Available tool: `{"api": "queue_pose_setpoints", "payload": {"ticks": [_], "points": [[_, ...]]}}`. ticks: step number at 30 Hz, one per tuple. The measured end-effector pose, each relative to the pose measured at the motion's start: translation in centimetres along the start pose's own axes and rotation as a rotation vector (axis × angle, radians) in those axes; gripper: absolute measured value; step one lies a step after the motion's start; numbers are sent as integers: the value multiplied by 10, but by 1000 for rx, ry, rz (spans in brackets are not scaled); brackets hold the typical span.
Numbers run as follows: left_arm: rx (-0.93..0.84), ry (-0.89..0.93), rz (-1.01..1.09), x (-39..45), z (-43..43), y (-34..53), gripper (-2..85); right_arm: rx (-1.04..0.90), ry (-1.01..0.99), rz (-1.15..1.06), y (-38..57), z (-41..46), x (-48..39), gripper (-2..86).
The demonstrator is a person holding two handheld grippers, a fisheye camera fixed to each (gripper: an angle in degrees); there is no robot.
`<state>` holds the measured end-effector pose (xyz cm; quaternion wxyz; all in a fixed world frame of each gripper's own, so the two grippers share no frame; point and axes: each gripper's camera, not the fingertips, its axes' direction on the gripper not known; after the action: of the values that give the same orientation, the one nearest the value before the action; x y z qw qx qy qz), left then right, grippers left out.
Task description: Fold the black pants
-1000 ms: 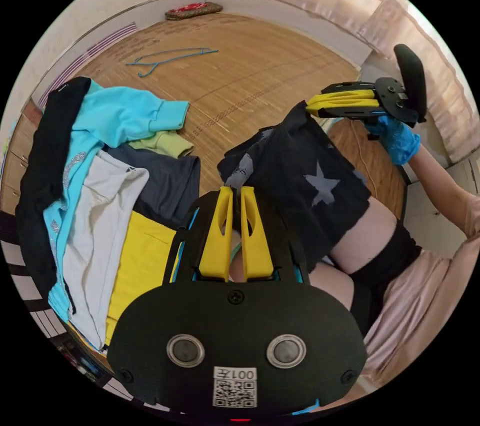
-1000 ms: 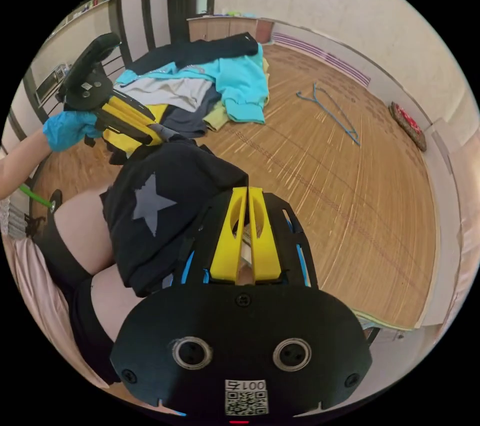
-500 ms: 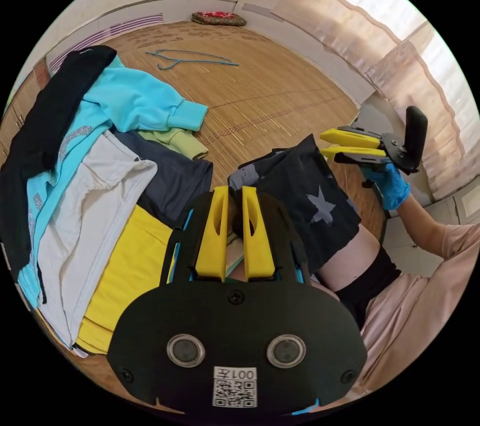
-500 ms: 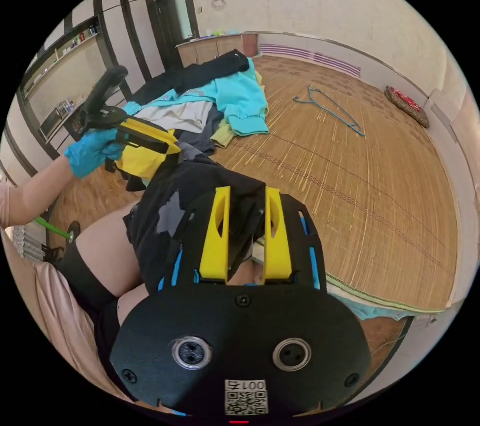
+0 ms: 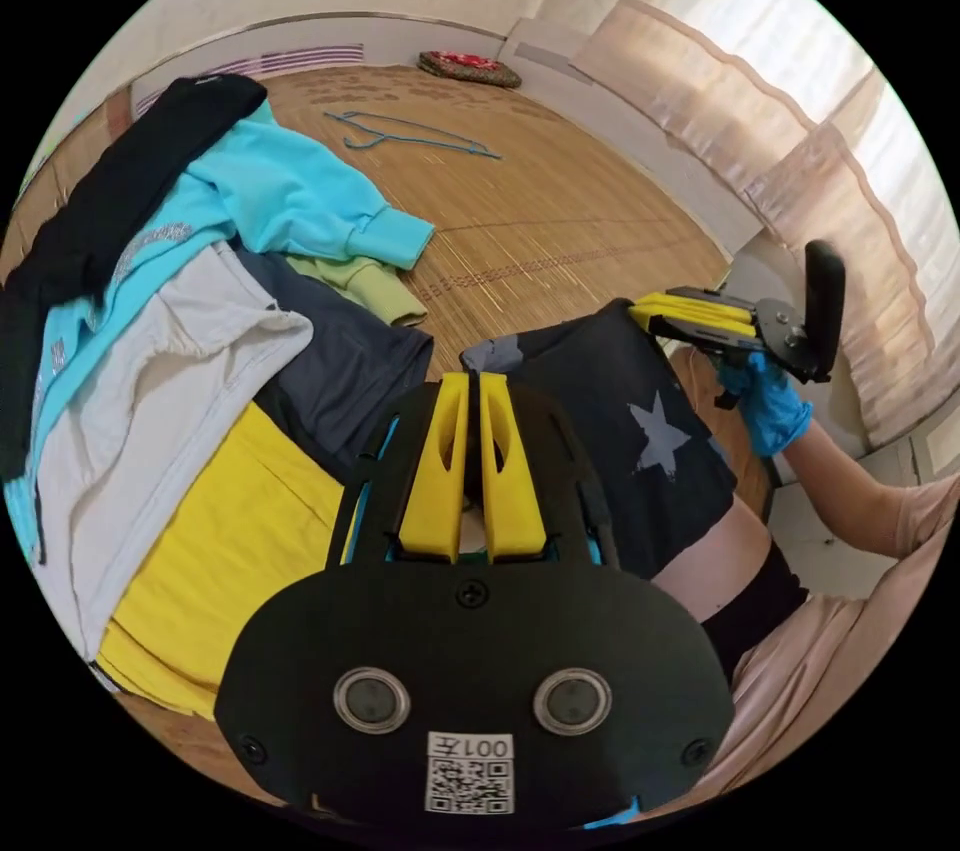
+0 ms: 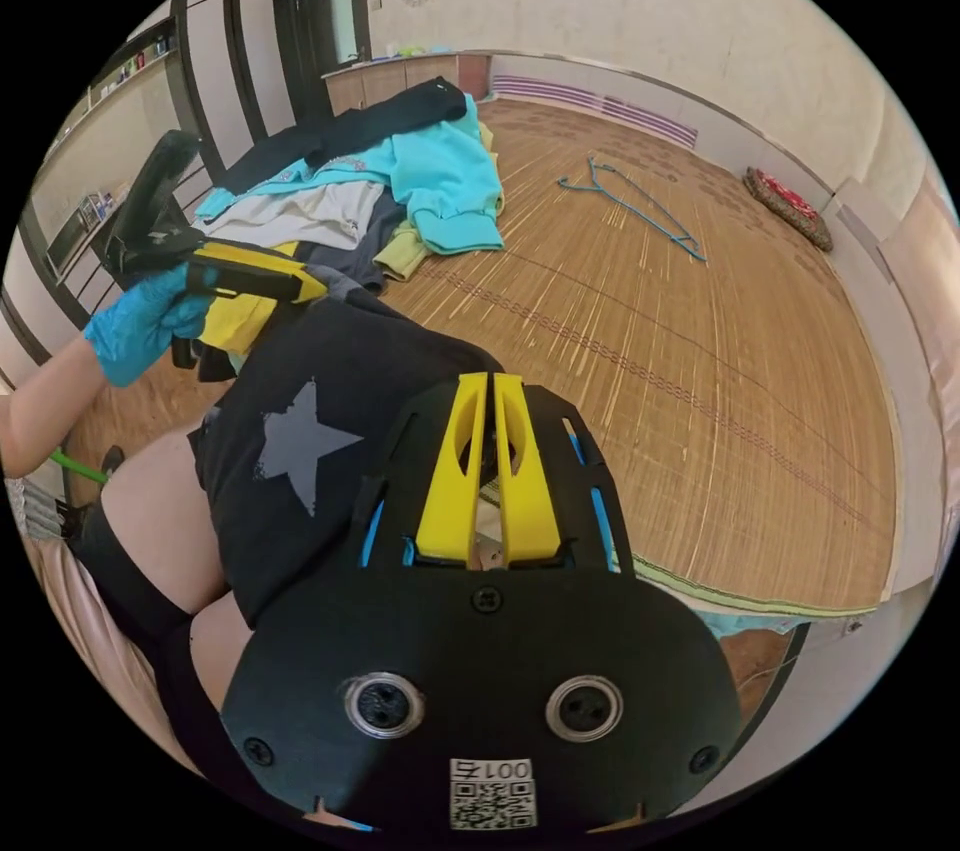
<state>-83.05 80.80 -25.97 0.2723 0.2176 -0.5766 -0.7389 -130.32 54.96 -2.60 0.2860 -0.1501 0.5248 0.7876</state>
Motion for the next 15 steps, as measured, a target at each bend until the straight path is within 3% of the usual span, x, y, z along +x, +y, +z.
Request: {"api": "queue_pose_setpoints", "payload": {"ticks": [6,15], "points": [[14,119,-115,-32,4,13,-10,11,-9,17,-4,8,4,10],[4,45,36,-23,-16,1,-6,59,-43,3,-13,-19,3,38]]}}
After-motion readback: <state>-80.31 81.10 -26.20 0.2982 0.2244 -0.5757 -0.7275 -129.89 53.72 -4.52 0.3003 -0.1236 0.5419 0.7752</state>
